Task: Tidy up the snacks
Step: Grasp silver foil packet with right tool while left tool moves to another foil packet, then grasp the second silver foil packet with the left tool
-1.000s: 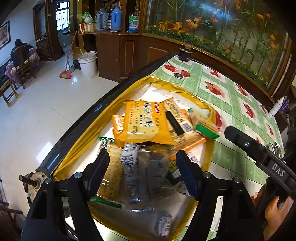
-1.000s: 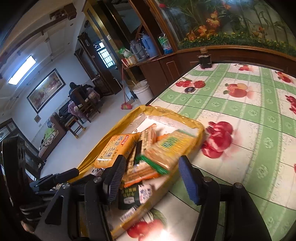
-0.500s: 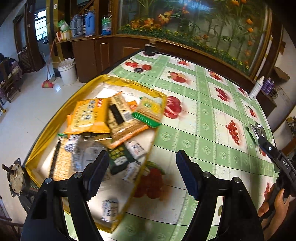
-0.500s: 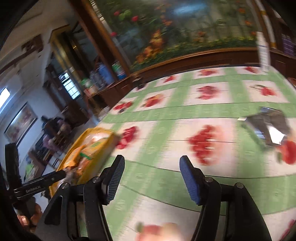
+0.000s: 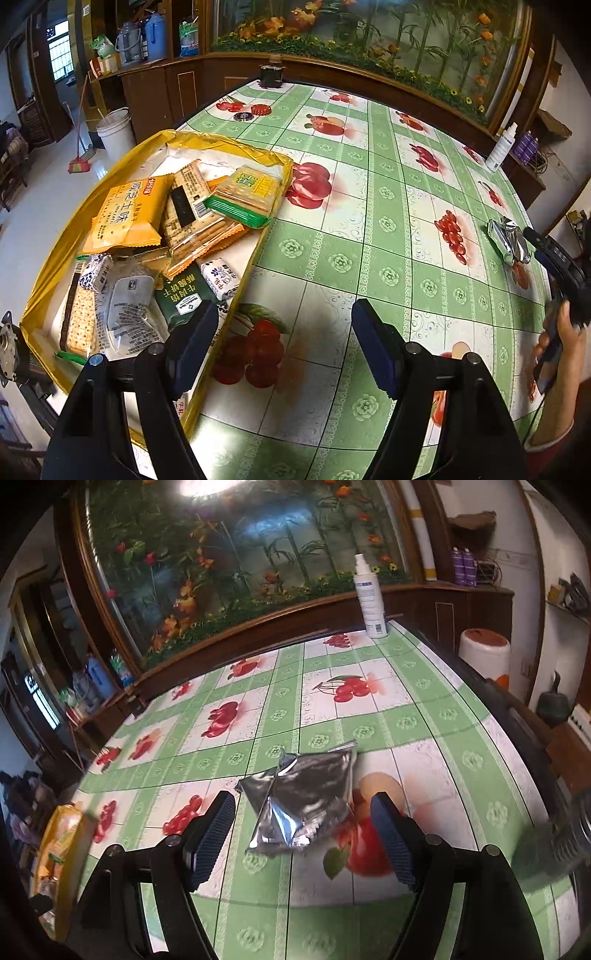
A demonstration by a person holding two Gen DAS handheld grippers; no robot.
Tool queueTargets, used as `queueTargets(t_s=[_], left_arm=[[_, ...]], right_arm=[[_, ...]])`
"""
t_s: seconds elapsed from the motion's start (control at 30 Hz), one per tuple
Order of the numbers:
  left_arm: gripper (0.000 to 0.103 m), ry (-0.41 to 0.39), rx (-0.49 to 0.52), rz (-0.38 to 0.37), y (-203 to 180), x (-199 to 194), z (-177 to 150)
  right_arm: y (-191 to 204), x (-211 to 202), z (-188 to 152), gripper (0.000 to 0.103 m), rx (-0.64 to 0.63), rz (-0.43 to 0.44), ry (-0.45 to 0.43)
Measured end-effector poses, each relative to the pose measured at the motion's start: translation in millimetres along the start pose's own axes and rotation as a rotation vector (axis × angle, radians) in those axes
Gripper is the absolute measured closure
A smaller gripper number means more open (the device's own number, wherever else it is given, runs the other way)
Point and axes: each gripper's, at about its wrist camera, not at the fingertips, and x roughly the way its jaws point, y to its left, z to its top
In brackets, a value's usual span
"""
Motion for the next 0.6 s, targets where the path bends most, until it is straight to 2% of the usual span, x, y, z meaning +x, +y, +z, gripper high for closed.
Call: queueTargets(t_s=[0.13,0.17,0.2,0.23,0.37,0.43,0.57,0.6], left_arm=[[0.028,0.018,0.015,-0.009,-6.6,6.7,1.7],[0.029,0.021,0.02,-0.014,-9.8,8.4,3.0],[0.029,0.025,0.027,-0.021,-14.6,10.5,5.1],[0.029,0.029,0.034,-0.03,-20.1,12.4,7.7],[0.029,0.026,0.109,-0.085,-61.0,16.7,20.3],[0.029,0.024,0.178,-0.123,-91.7,15.9,23.4],[0.029,0.013,0.297,-0.186,-147.3,15.5,24.4],[0.029,0.01,0.321,-0.198,-160.4,17.4,24.3]], right_arm=[[10.5,31.2,3.5,0.026,-0.08,-0.072,0.048],[9.7,36.7,2.3,0.028,-0.086,-0.063,0.068],[8.6,41.4,0.3,0.038,-0.088,-0.059,0.087],[7.3,42.7,-1.6,0.041,-0.086,-0.047,0.091],[6.5,31.5,-9.6,0.042,-0.096,-0.009,0.082],[6.2,22.6,-13.7,0.042,-0.09,0.023,0.079],[-0.3,1.1,-25.7,0.042,-0.007,0.193,0.102],[-2.1,-6.8,-30.3,0.042,0.002,0.201,0.094]])
